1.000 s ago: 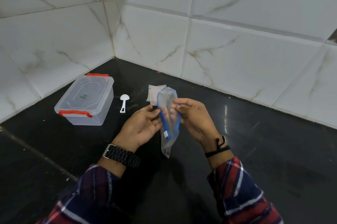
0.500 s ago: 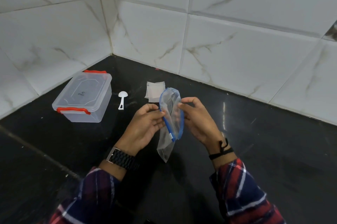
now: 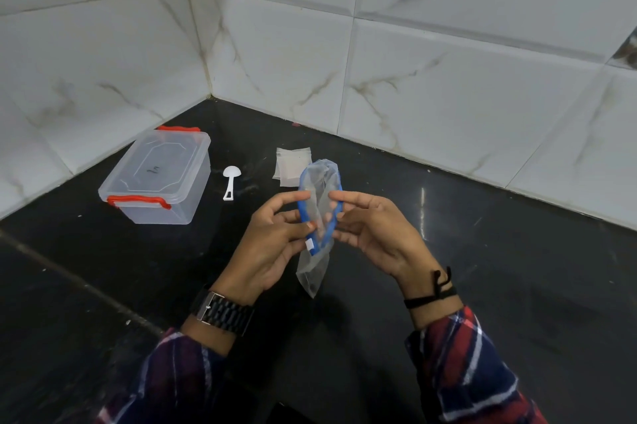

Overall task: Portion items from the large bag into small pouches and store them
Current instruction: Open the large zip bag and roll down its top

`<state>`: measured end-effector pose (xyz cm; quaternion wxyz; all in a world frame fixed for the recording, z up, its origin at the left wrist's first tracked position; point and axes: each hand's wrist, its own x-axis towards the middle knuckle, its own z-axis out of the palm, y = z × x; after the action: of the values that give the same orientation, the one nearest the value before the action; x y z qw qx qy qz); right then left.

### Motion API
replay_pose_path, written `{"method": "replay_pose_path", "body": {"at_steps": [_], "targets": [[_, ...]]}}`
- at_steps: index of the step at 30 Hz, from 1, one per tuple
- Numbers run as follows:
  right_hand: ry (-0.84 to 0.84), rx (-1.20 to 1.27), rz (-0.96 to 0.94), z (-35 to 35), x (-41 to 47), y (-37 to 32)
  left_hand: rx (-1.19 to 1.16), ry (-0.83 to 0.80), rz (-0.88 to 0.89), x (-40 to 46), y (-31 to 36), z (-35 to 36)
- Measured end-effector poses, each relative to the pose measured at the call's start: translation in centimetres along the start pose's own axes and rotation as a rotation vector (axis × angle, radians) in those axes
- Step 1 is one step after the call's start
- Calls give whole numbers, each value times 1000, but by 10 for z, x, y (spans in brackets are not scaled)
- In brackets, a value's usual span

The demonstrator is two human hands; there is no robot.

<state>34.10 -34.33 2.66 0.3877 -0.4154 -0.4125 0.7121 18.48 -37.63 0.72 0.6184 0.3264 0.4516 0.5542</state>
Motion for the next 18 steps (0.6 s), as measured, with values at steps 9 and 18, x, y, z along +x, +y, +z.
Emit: {"method": "replay_pose_path", "body": {"at_steps": [9, 18], "targets": [[26, 476, 57, 2, -2, 17, -488, -2, -87, -8, -12, -4], [128, -380, -221, 8, -22, 19, -206, 72, 7, -22, -13, 0]]}}
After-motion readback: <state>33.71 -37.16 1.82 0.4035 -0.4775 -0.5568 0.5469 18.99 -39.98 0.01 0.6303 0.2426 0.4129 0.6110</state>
